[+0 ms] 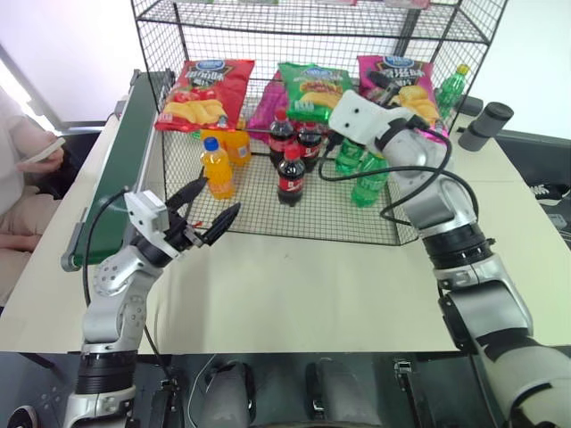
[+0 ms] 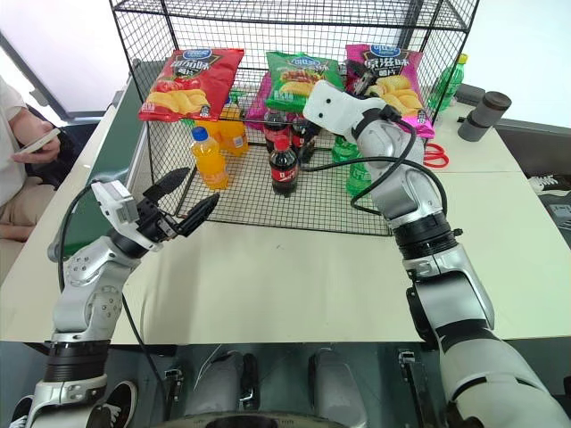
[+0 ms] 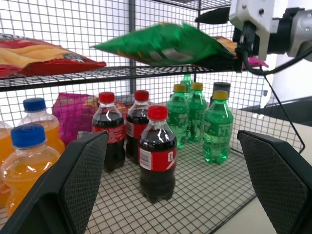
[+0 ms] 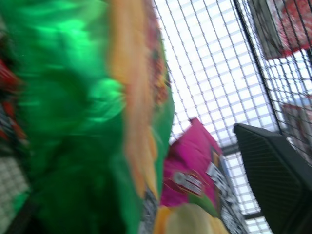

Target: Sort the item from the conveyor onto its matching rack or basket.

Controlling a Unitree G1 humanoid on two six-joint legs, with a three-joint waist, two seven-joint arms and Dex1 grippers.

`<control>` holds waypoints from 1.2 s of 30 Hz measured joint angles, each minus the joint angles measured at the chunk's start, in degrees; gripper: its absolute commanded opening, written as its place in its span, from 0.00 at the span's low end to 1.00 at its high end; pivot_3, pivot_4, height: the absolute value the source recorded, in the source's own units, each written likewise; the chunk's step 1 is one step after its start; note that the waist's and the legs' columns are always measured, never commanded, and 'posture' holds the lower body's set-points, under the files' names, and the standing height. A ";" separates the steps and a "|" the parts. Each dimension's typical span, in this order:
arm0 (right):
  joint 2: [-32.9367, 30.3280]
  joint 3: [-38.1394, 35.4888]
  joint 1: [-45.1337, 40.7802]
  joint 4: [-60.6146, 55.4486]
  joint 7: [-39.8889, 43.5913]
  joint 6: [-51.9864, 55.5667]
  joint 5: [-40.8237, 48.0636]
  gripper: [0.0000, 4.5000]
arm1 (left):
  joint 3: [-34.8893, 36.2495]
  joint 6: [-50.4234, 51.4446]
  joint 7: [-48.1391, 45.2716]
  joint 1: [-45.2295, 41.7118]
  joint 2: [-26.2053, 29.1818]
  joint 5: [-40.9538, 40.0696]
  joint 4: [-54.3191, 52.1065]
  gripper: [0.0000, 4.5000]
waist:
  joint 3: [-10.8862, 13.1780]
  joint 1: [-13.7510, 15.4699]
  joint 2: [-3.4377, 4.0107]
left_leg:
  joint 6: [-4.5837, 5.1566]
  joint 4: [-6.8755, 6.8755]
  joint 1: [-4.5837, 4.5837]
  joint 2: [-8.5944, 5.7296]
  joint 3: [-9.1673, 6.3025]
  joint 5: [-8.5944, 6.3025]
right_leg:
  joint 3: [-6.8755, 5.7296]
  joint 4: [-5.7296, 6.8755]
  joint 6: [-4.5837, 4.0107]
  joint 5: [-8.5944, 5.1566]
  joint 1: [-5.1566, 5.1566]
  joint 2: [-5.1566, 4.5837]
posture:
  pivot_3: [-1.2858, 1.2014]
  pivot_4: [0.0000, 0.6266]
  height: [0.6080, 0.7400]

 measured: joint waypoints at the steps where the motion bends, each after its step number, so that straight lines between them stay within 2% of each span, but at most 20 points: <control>1: 0.30 -0.07 -0.11 -1.01 1.44 0.95 1.29 0.90 | -0.01 -0.20 -0.05 0.08 0.00 0.13 0.11 1.00 | 0.00 0.03 0.00 | 0.00 0.00 0.00 0.00 0.00 0.00 | 0.00 0.00 0.00 0.00 0.00 0.00 | 0.52 0.24 1.00; 13: 0.05 -2.75 -1.28 -3.76 10.70 7.62 11.08 0.90 | -0.62 -1.72 -0.12 0.52 -1.02 1.60 1.50 1.00 | 0.00 0.13 0.00 | 0.02 0.00 0.00 -0.01 -0.01 -0.01 | -0.01 -0.01 0.00 0.00 0.01 -0.01 | 0.52 0.24 1.00; 18: 2.19 -5.52 -1.08 -8.19 12.76 11.44 17.98 0.90 | -1.43 -2.45 -0.45 0.58 -1.48 2.33 1.60 1.00 | 0.00 0.09 0.00 | 0.02 -0.01 0.00 0.02 -0.04 -0.01 | -0.03 0.00 0.00 0.00 0.01 0.02 | 0.52 0.24 1.00; 25: -1.61 -6.41 -0.18 -8.49 14.79 8.29 20.74 0.90 | -1.46 -2.65 -0.91 0.65 -1.51 2.54 2.54 1.00 | 0.00 0.30 0.00 | 0.06 0.00 0.00 -0.02 -0.03 -0.03 | -0.03 -0.03 0.00 0.00 0.03 -0.03 | 0.52 0.24 1.00; 29: -1.71 -6.43 -0.18 -6.50 14.35 5.23 21.46 0.90 | -2.18 -2.84 -0.99 0.58 -1.65 2.89 2.67 1.00 | 0.00 -0.02 0.00 | 0.05 -0.01 0.00 0.01 -0.03 -0.03 | -0.03 -0.01 0.00 0.00 0.01 0.02 | 0.52 0.24 1.00; 33: -1.89 -5.78 -0.20 -5.15 14.21 1.79 21.03 0.64 | -2.25 -2.91 -0.96 0.59 -1.74 2.96 2.67 1.00 | 0.00 0.06 0.01 | 0.05 -0.01 0.00 0.01 -0.03 -0.03 | -0.03 -0.02 0.00 0.00 0.01 0.02 | 0.52 0.24 1.00; 36: -2.35 -4.54 -0.20 -4.90 14.22 -1.03 20.27 0.33 | -2.26 -3.20 -0.95 0.70 -1.74 3.21 2.66 1.00 | 0.00 0.12 0.01 | 0.05 -0.01 0.00 0.01 -0.04 -0.03 | -0.02 -0.02 0.00 0.00 0.02 0.00 | 0.52 0.24 1.00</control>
